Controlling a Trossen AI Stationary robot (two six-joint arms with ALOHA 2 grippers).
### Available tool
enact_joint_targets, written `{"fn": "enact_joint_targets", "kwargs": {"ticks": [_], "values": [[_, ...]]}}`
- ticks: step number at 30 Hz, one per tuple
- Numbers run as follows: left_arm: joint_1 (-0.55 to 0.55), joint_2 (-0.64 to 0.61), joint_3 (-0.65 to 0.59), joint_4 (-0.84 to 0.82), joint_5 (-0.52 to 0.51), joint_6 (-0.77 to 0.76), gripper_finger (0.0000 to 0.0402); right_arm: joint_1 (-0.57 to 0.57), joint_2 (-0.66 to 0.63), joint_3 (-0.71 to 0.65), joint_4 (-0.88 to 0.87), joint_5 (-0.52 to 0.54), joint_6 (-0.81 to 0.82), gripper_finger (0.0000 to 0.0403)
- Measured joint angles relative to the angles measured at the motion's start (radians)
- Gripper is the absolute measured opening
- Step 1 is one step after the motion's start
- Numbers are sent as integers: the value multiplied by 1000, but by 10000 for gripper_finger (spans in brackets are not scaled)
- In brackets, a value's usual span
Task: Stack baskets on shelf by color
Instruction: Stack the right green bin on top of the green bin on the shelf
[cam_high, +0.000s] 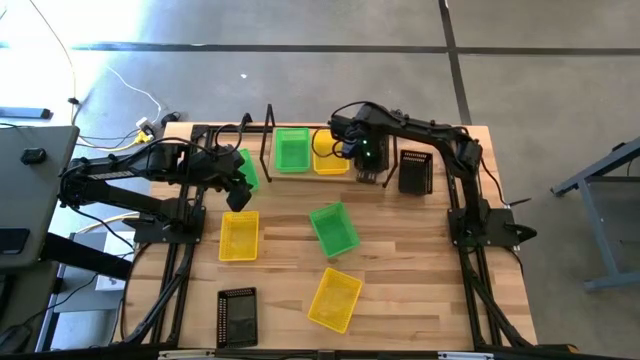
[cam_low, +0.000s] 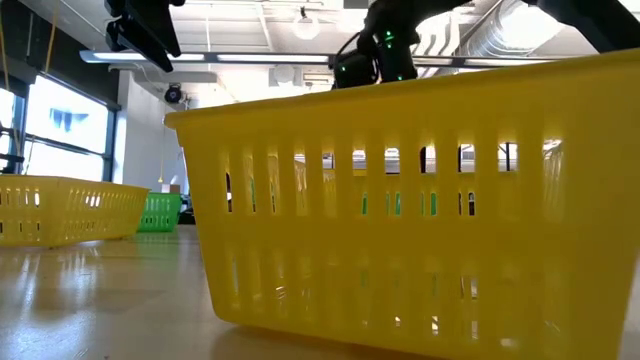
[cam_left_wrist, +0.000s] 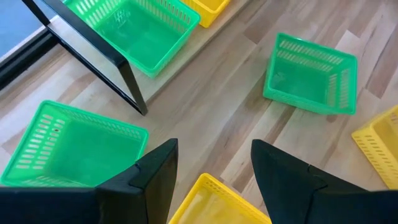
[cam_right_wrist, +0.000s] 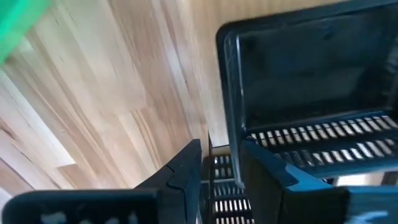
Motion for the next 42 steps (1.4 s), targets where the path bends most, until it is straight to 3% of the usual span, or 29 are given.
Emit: {"fn": "enact_joint_targets", "kwargs": {"ticks": [9, 18, 42], "values": [[0, 0, 0, -1, 13, 52, 195, 14, 0, 171, -36, -11, 113, 99], [-13, 0, 0, -43, 67, 52, 195, 120, -1, 325, -36, 7, 214, 99], [-87, 0, 0, -90, 62, 41, 195, 440, -6, 336, -37, 92, 494, 99]]}}
